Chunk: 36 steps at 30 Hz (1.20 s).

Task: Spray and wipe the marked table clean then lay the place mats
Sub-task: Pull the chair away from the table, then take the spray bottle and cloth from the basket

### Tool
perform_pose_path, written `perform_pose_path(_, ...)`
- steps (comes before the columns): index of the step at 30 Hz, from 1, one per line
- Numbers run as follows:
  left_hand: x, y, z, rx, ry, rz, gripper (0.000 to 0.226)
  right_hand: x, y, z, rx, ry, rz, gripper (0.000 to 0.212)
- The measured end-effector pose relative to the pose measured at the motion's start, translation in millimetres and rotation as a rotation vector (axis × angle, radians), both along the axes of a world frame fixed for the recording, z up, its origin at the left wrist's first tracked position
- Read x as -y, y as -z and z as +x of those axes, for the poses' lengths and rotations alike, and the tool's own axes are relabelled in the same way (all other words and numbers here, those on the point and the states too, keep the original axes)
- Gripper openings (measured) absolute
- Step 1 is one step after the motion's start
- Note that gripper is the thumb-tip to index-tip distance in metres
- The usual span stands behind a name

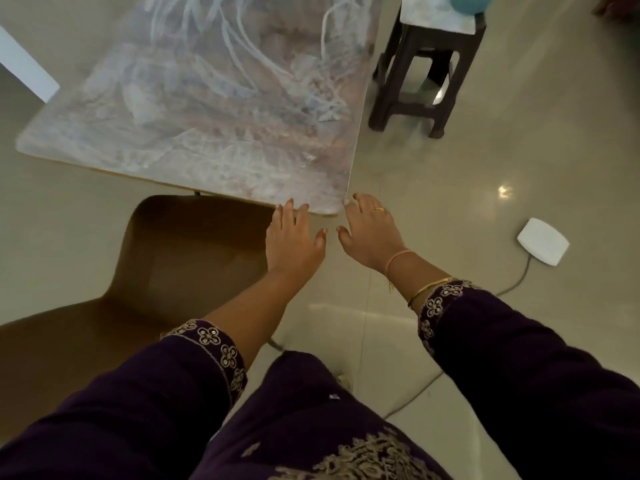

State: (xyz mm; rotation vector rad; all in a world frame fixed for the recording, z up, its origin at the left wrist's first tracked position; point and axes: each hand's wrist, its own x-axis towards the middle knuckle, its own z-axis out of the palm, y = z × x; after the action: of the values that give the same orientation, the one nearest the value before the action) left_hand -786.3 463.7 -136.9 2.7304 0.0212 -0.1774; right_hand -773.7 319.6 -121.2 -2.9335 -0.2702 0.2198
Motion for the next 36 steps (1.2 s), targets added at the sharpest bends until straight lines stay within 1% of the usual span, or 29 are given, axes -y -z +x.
perform_pose_path(3,18,1,37,0.028,-0.079,-0.001,0.057,15,1,40,0.003,-0.069,0.005,0.056)
perform_pose_path(5,32,7,67,0.05,-0.092,0.015,0.056,25,1,71,-0.012,-0.116,0.006,0.057)
perform_pose_path(8,55,18,110,0.104,-0.006,0.09,0.053,45,0,116,-0.009,-0.168,-0.004,0.056)
perform_pose_path(10,73,21,140,0.118,0.016,0.051,0.049,62,-2,148,-0.028,-0.198,-0.027,0.055)
perform_pose_path(13,102,20,176,0.097,0.049,0.029,0.047,93,-5,191,-0.074,-0.233,-0.063,0.057)
perform_pose_path(16,135,21,217,0.056,0.107,0.043,0.05,129,-3,240,-0.065,-0.215,-0.078,0.06)
perform_pose_path(19,171,22,259,0.055,0.065,0.019,0.05,168,-3,286,-0.066,-0.18,-0.059,0.06)
perform_pose_path(22,208,26,305,0.046,0.055,0.035,0.05,207,-1,334,-0.063,-0.2,-0.071,0.059)
perform_pose_path(25,249,29,358,0.061,0.015,0.008,0.051,245,1,386,-0.046,-0.204,-0.038,0.059)
perform_pose_path(27,296,31,403,0.074,-0.044,0.003,0.051,290,5,434,-0.056,-0.243,-0.028,0.059)
perform_pose_path(30,324,30,435,0.061,-0.096,-0.028,0.05,322,5,463,-0.06,-0.26,-0.004,0.059)
perform_pose_path(33,385,20,497,0.085,-0.126,-0.057,0.049,382,-3,527,-0.048,-0.275,0.008,0.059)
perform_pose_path(36,428,12,547,0.089,-0.152,-0.082,0.048,422,-8,586,-0.019,-0.254,0.02,0.058)
